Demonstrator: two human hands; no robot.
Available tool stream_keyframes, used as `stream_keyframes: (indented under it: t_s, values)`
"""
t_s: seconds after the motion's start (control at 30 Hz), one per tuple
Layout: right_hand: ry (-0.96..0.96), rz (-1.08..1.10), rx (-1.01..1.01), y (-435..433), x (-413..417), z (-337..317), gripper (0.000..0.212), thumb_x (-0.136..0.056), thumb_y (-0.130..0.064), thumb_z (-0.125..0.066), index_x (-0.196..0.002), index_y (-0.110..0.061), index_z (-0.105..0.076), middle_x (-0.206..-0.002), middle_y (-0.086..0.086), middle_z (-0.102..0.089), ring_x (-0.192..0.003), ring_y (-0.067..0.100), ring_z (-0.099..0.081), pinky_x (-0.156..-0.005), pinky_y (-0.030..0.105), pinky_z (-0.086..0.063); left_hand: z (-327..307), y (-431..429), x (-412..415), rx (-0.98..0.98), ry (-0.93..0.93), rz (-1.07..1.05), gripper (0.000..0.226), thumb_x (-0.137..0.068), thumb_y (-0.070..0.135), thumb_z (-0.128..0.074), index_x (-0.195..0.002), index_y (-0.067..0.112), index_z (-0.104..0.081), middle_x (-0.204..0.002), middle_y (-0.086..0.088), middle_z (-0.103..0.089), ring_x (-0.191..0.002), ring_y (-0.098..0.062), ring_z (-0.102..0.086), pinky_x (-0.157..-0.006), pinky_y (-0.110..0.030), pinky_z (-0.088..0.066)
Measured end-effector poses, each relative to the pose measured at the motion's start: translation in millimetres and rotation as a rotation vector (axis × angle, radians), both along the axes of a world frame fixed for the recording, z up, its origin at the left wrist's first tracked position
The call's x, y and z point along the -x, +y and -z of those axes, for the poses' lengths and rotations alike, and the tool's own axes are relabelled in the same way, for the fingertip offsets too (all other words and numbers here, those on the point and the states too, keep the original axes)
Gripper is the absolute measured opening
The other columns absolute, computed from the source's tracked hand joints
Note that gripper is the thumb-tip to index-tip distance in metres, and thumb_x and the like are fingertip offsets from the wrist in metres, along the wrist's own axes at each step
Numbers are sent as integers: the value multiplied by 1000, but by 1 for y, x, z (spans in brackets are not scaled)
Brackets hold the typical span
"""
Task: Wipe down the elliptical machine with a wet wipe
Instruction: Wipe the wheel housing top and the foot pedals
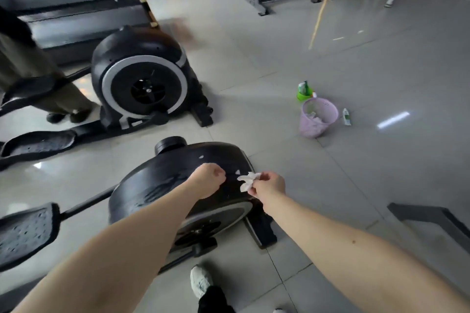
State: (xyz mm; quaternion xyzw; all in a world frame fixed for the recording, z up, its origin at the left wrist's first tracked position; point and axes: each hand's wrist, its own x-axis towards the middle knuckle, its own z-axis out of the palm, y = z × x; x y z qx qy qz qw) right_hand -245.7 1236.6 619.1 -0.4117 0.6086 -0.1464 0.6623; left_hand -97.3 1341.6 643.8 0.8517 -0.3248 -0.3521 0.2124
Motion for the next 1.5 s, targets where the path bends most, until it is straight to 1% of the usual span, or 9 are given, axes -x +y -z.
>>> stream_keyframes:
  t_s: [0.23, 0.4, 0.53, 0.7, 0.87, 1.0, 1.27, 1.4, 1.5]
  values:
    - [89, 84, 8, -5, -34, 32, 20, -87, -1, -75, -72, -14, -73, -72, 2, -74, -75, 21, -75, -83, 36, -63, 35, -30, -57, -142, -96, 144, 26, -93, 22, -61, -117, 18, -71, -116, -3, -70, -110, -23, -65, -96, -33, -51]
    - [182, -8, 10, -11, -50, 60, 27, -72, -32, -69, -70, -6, -75, -71, 7, -74, -72, 21, -70, -68, 27, -49, 64, -36, -68, -264, -209, 311, 38, -96, 28, -56, -133, 22, -61, -138, -4, -50, -134, -29, -46, -109, -37, -41]
    - [157, -42, 72, -12, -53, 71, 22, -94, -28, -70, -78, -16, -78, -74, 0, -73, -73, 13, -66, -70, 21, -49, 85, -40, -74, -333, -342, 413, 44, -96, 29, -54, -140, 25, -54, -147, -4, -42, -146, -29, -29, -114, -40, -34]
    - [202, -108, 199, -28, -63, 102, 18, -98, -13, -63, -87, -13, -77, -71, -9, -66, -73, 11, -64, -61, 8, -43, 104, -43, -77, -382, -447, 463, 44, -98, 30, -54, -141, 22, -51, -147, -4, -42, -142, -28, -32, -111, -39, -34]
    - [282, -168, 265, -53, -85, 155, 19, -92, -1, -54, -86, 10, -68, -88, 22, -70, -71, 14, -52, -54, 13, -36, 124, -38, -84, -391, -502, 474, 39, -99, 34, -55, -137, 22, -53, -147, -5, -41, -136, -27, -36, -108, -38, -36]
    - [389, -189, 310, -53, -103, 201, 34, -85, -6, -53, -52, -12, -48, -59, -8, -53, -60, 12, -47, -55, 19, -35, 135, -44, -91, -348, -612, 472, 44, -98, 40, -58, -137, 21, -51, -146, -4, -36, -132, -26, -34, -105, -35, -37]
    - [285, -356, 469, -38, -112, 190, 24, -91, 9, -54, -67, 8, -56, -93, 8, -60, -83, 1, -59, -64, 0, -39, 137, -61, -103, -452, -725, 574, 48, -93, 54, -61, -133, 27, -57, -136, 1, -43, -127, -23, -33, -99, -35, -33]
    - [380, -451, 537, -32, -118, 185, 14, -95, -6, -65, -107, -4, -72, -106, 2, -61, -96, 16, -61, -71, 4, -40, 134, -68, -100, -497, -738, 616, 46, -92, 51, -64, -130, 24, -59, -135, 1, -44, -127, -23, -34, -97, -34, -34]
    - [310, -689, 652, -29, -112, 189, 23, -89, 9, -60, -104, -2, -72, -109, 11, -57, -95, 18, -56, -85, 17, -46, 129, -78, -99, -525, -732, 657, 45, -91, 49, -67, -127, 23, -61, -133, 0, -44, -127, -23, -34, -97, -32, -34]
